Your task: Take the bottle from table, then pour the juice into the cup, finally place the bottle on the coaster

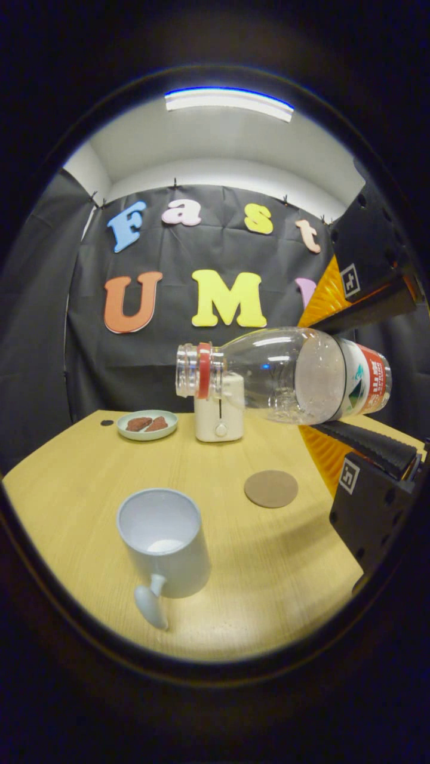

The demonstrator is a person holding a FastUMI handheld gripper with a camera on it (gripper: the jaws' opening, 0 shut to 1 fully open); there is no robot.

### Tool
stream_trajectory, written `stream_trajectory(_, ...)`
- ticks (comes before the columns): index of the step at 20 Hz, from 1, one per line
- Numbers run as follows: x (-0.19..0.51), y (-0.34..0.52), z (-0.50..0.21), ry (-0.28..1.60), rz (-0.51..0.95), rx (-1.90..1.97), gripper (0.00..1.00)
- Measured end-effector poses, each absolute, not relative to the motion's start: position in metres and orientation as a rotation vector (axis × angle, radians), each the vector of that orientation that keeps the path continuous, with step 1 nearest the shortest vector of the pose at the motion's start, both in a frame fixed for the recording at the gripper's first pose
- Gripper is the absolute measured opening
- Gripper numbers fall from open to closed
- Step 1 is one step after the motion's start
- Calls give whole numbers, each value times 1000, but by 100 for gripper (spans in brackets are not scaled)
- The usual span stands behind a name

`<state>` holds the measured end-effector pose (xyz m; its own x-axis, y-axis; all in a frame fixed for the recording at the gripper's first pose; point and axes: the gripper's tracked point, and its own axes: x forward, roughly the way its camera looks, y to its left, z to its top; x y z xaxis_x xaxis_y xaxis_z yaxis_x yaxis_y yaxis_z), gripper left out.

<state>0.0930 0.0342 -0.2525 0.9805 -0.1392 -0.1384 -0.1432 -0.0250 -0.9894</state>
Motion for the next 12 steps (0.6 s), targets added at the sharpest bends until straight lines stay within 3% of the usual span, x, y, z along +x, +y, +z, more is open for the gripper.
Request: stream_trajectory(12, 95, 43, -251, 222, -3, -1755, 82)
